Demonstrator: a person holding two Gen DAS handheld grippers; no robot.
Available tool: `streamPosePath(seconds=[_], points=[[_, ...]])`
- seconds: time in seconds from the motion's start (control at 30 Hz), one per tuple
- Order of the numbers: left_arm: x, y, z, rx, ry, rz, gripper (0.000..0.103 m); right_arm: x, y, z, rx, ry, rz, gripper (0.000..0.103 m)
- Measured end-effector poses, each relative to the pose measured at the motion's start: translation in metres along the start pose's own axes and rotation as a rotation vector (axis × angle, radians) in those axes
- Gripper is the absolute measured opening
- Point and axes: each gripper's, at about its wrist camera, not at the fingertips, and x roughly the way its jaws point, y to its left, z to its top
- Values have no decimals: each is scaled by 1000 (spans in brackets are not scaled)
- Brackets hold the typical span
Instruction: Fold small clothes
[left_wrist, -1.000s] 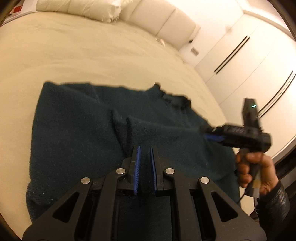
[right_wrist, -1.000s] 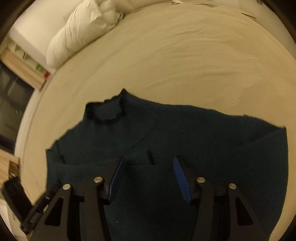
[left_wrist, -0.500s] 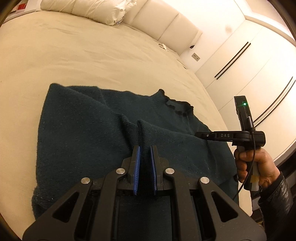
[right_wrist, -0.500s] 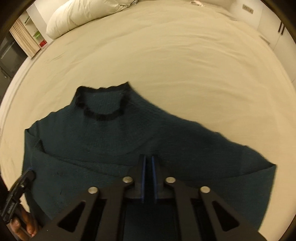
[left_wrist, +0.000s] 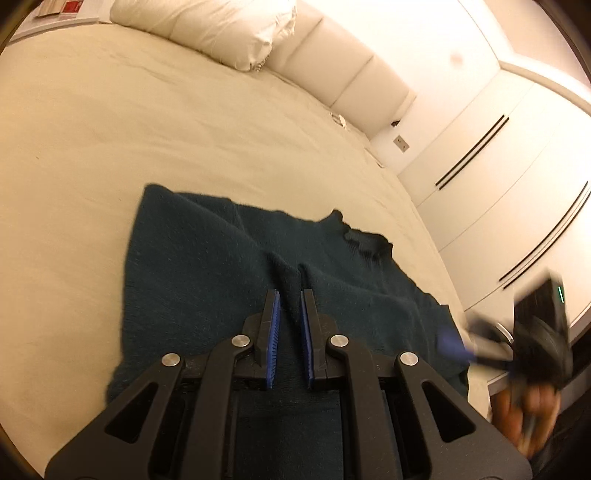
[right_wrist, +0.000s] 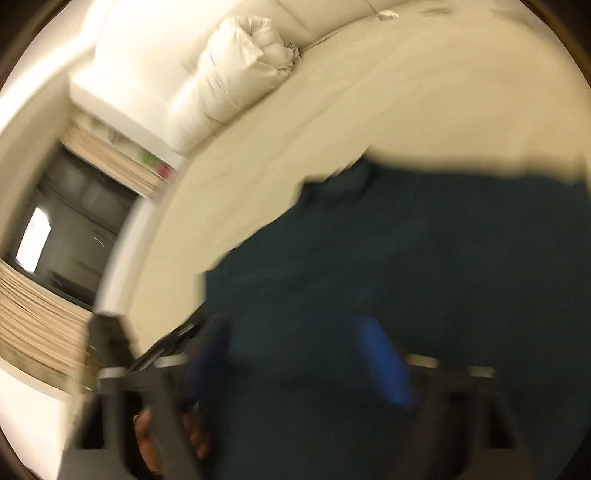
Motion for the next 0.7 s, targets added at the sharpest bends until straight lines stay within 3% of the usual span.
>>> streamPosePath(seconds=[0.13,0.2,0.27,0.37,0.43,0.5,0.57,0.7], points=[[-3,5,-2,-11,25,7,10,22,-10,-52,224,49,130,61],[-1,8,-3,-30,44,6,10,37,-24,-62,383,55,156,58],[-3,6,-2,-30,45,1,10,32,-38,-66,526,-27,198,53],[-9,-6,7,-4,13,-36,10,23,-68,-73,754,-193,300,55],[-6,-22,12,70,17,-10,10,26,-70,-72,804,-237,327,60],[17,-35,11,142,127,63,11,26,-69,-70,801,-253,306,60],[29,-28,4,99,196,53,10,23,-66,-64,789,-280,330,57],[33,-9,-8,-19,243,23,11,15,-73,-56,776,-320,369,43]])
